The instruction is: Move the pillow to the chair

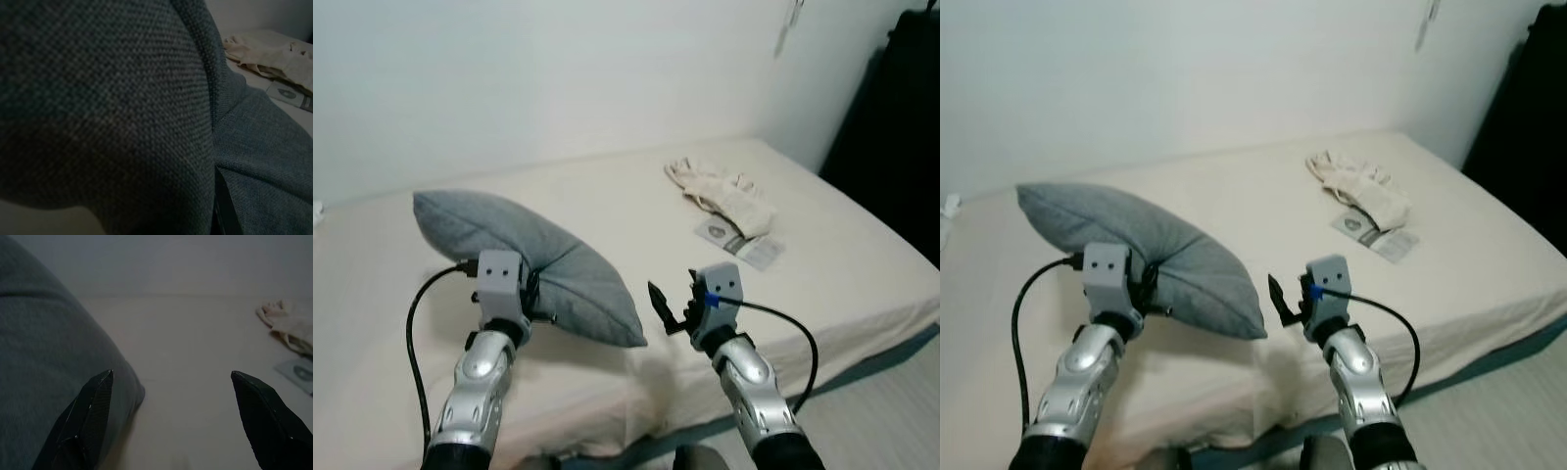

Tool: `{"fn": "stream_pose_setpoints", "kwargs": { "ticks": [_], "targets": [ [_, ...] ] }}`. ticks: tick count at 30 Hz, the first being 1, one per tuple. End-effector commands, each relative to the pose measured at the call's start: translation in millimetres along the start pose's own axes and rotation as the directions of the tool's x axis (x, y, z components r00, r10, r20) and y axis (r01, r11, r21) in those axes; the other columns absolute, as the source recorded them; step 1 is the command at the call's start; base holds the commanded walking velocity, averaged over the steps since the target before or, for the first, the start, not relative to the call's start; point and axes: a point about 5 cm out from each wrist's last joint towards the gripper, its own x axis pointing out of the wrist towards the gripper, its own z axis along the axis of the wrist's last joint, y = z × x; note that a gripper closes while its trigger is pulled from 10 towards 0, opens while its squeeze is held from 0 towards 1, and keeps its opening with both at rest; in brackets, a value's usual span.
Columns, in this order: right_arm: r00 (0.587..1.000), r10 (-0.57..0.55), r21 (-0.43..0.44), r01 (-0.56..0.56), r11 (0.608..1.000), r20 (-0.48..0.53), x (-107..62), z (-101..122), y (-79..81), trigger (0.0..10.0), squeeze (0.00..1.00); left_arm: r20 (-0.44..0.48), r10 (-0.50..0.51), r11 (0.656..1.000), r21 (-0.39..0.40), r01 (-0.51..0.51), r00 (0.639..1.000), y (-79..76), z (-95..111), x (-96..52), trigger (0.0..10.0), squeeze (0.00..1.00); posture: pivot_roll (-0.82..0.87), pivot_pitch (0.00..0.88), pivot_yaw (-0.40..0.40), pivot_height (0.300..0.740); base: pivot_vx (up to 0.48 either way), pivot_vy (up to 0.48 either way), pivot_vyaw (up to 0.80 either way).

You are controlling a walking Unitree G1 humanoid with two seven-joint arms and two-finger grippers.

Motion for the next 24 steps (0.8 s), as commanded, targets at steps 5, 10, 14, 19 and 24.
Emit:
{"fn": "stream_pose_setpoints", "kwargs": {
  "ticks": [5,10,14,19,24],
  "targets": [
    [1.0,0.015,-0.003,-0.015,1.0,0.007,2.6,1.1,3.3,10.0,0.0,0.039,0.014,1.0,0.016,-0.015,0.999,3.5,2.3,-0.1,10.0,0.0,-0.02,0.039,-0.028,0.72,0.0,0.0,0.0],
    [1.0,0.023,-0.003,-0.023,1.0,0.006,1.8,0.2,4.4,10.0,0.0,0.044,0.03,0.999,0.017,-0.031,0.999,8.0,3.2,0.3,10.0,0.0,-0.02,0.038,-0.031,0.74,0.0,0.0,0.0],
    [1.0,0.025,-0.002,-0.025,1.0,0.006,2.2,0.4,4.9,10.0,0.0,0.036,0.044,0.999,0.011,-0.044,0.998,12.2,2.3,-0.4,10.0,0.0,-0.02,0.038,-0.029,0.74,0.0,0.0,0.0],
    [1.0,0.027,0.0,-0.027,1.0,0.007,2.1,0.1,5.3,10.0,0.0,0.022,0.061,0.998,0.014,-0.061,0.998,17.3,-1.6,-2.2,10.0,0.0,-0.02,0.04,-0.028,0.74,0.0,0.0,0.0],
    [1.0,0.03,0.002,-0.03,1.0,0.002,0.8,-1.5,6.1,10.0,0.0,0.017,0.069,0.997,0.017,-0.069,0.997,19.4,-2.9,-3.3,10.0,0.0,-0.02,0.042,-0.028,0.74,0.0,0.0,0.0]
  ]
}}
